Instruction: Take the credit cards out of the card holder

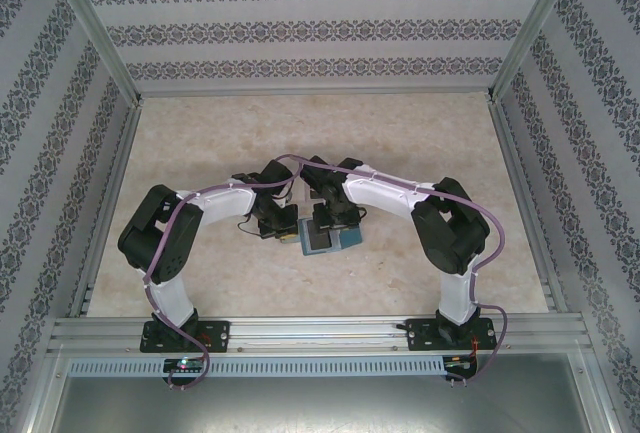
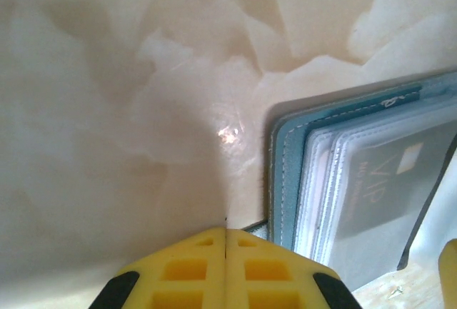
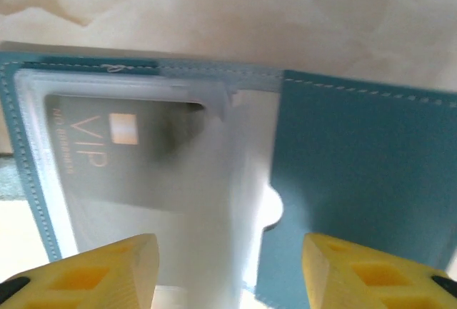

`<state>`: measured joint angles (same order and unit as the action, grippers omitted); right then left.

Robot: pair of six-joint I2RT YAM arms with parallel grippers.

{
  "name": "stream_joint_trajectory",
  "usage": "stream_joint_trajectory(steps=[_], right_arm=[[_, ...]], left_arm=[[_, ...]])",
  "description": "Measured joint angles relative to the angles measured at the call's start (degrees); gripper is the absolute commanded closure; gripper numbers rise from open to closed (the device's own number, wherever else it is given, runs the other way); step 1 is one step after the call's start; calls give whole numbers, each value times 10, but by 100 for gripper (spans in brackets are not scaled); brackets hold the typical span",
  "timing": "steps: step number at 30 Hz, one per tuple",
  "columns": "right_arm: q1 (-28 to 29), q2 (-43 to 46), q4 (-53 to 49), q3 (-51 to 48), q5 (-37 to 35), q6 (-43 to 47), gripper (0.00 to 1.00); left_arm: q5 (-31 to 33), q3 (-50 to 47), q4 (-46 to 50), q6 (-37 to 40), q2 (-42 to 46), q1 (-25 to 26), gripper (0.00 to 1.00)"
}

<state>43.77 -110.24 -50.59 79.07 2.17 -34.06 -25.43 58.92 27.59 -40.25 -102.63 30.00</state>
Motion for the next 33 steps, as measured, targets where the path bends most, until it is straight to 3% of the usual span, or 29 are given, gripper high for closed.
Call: stream_joint_trajectory(steps=[4, 20, 27, 33], right_arm=[[0, 0, -13, 1, -13, 0, 46], [-51, 63, 43, -62, 81, -3, 97], [-85, 87, 88, -110, 134, -5, 100], [-97, 87, 87, -119, 118, 3, 100]], left_arm=[[-5, 4, 0, 0, -4, 0, 99], [-13, 9, 0, 2, -10, 0, 99], [-17, 13, 0, 6, -15, 0, 99], [-18, 16, 3, 11, -18, 0, 99]])
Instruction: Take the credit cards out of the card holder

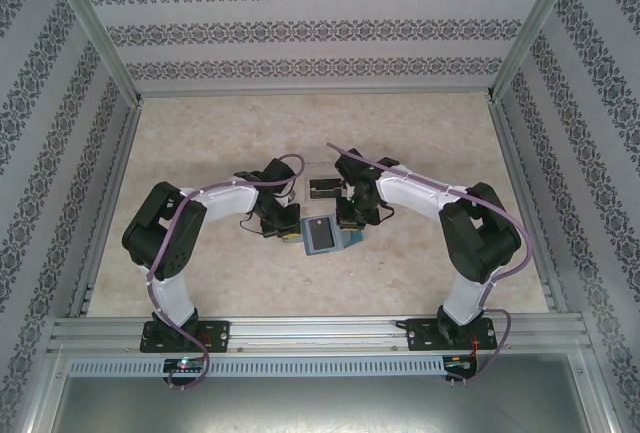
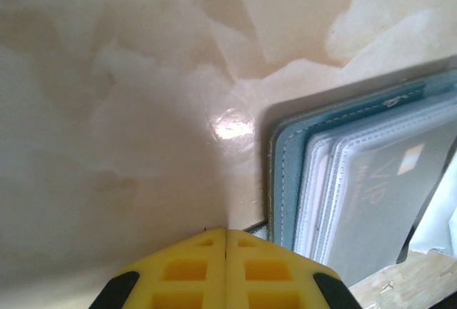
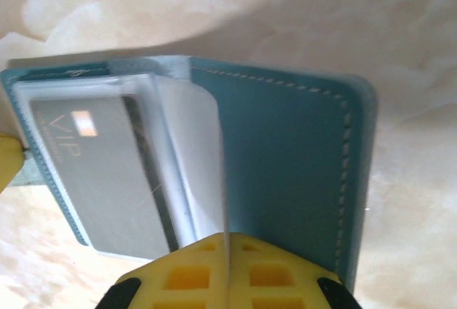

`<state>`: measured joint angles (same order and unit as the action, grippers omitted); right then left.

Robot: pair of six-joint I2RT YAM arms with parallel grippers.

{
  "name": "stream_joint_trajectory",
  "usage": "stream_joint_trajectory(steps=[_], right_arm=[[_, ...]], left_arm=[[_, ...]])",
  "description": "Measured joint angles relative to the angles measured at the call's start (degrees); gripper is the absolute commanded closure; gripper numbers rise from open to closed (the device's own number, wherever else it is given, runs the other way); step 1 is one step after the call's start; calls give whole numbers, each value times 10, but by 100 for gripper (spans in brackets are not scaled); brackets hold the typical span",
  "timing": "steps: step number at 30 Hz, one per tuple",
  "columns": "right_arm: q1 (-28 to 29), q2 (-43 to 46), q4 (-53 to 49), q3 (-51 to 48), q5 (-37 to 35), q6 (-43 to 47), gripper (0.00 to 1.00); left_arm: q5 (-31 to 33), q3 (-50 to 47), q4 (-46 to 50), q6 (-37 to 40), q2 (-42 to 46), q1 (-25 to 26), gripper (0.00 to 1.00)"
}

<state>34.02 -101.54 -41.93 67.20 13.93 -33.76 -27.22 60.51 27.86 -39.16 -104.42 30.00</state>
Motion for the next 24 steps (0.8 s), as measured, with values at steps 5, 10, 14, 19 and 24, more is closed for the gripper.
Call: stream_joint_trajectory(steps=[5, 10, 14, 19, 24], right_arm=[[-2, -4, 0, -3, -25, 14, 98], [-2, -24, 0, -4, -38, 25, 96], [-2, -38, 0, -5, -46, 29, 87], [-1, -42, -9, 0, -63, 38, 78], [2, -42, -41, 8, -102, 41, 66]], left_arm=[[-2, 1, 0, 2, -2, 0, 99], [-7, 5, 0, 4, -5, 0, 99], [-9, 11, 4, 9, -9, 0, 99], [-11, 21, 12, 15, -15, 1, 99], [-4, 30, 21, 18, -17, 3, 99]])
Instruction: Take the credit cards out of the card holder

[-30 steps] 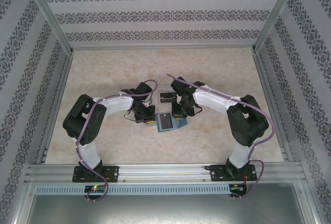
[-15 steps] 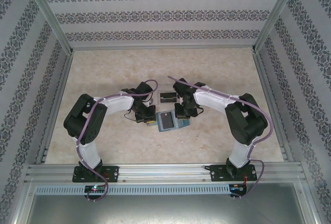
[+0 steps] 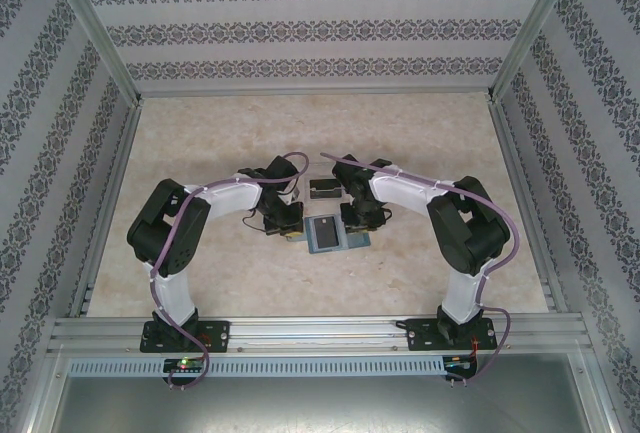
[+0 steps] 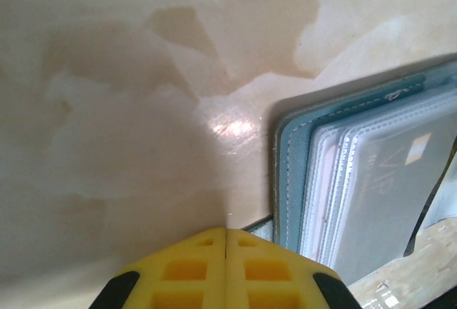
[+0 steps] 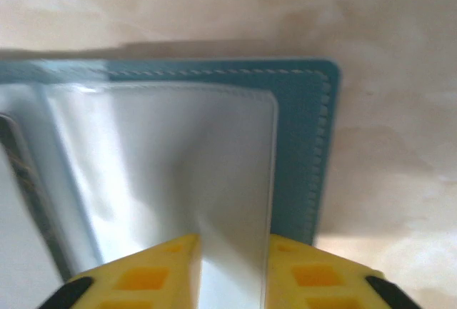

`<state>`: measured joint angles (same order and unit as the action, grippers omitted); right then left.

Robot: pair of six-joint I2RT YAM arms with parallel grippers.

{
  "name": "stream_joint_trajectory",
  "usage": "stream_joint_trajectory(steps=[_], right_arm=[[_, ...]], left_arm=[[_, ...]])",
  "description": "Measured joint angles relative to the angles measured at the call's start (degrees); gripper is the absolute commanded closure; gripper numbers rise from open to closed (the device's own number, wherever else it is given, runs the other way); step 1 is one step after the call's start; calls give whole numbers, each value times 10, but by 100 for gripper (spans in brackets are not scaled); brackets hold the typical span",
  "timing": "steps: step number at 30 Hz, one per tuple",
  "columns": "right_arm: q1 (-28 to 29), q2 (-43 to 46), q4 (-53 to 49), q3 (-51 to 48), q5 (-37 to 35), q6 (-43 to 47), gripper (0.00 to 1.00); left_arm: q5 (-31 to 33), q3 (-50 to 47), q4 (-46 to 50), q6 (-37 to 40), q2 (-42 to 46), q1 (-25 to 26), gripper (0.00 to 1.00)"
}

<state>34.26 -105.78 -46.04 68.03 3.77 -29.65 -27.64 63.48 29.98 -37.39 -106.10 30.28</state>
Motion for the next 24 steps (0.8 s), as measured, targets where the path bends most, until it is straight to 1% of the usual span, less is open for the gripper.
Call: stream_joint_trajectory(steps=[3, 6, 8, 12, 15, 19, 24], right_arm=[[0, 0, -24, 2, -20, 1, 62], [0, 0, -37, 5, -33, 0, 61], [0, 0, -42, 5, -39, 0, 63], [0, 0, -46, 5, -43, 0, 73], [1, 0, -46, 5, -43, 0, 75], [1, 8, -47, 5, -42, 0, 79], [1, 40, -45, 5, -23, -1, 79]], left_arm=[[10, 7, 12, 3, 0, 0, 99], [14, 18, 24, 7, 0, 0, 99], [14, 23, 28, 8, 1, 0, 99], [14, 32, 33, 8, 1, 1, 98], [13, 41, 38, 8, 1, 5, 99], [8, 60, 39, 8, 1, 22, 100], [-7, 65, 36, 0, 1, 38, 100]])
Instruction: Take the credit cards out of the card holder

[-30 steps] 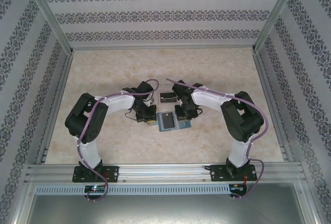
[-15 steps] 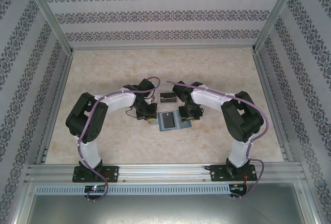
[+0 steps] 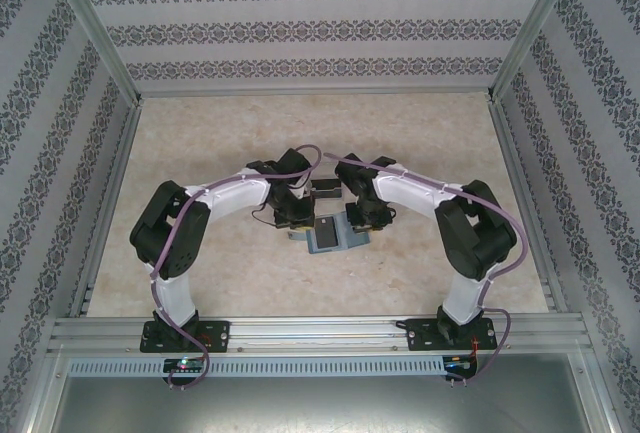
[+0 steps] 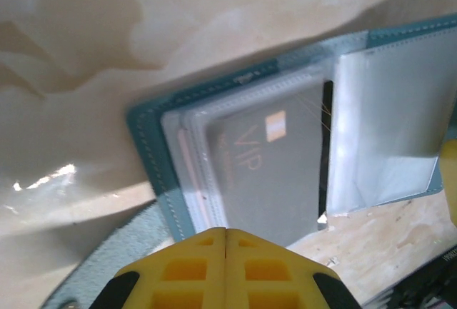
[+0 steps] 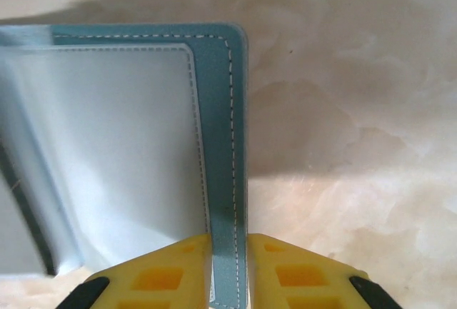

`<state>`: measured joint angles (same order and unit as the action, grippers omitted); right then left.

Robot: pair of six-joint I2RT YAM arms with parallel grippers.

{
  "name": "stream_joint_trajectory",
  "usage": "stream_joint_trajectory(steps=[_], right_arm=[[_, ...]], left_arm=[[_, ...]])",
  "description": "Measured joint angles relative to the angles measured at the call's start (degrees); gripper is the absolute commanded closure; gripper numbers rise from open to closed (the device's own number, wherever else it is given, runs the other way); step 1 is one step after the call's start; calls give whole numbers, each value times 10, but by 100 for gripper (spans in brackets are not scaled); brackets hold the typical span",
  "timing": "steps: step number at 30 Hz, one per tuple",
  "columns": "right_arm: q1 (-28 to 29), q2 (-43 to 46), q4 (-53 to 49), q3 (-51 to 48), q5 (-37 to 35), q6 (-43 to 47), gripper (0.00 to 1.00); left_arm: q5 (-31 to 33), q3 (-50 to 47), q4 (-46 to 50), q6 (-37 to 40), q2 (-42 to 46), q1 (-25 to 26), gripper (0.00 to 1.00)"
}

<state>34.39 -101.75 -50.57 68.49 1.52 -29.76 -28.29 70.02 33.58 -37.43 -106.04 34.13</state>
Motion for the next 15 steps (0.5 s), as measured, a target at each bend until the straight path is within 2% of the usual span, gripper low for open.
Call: stream_joint_trajectory(steps=[12, 15], right_arm=[[-1, 36, 30, 0, 70, -8, 78], [-1, 38, 42, 0, 87, -17, 70]], left_arm=[[-29, 0, -37, -25, -8, 12, 100], [-31, 0, -43, -29, -19, 14, 100]])
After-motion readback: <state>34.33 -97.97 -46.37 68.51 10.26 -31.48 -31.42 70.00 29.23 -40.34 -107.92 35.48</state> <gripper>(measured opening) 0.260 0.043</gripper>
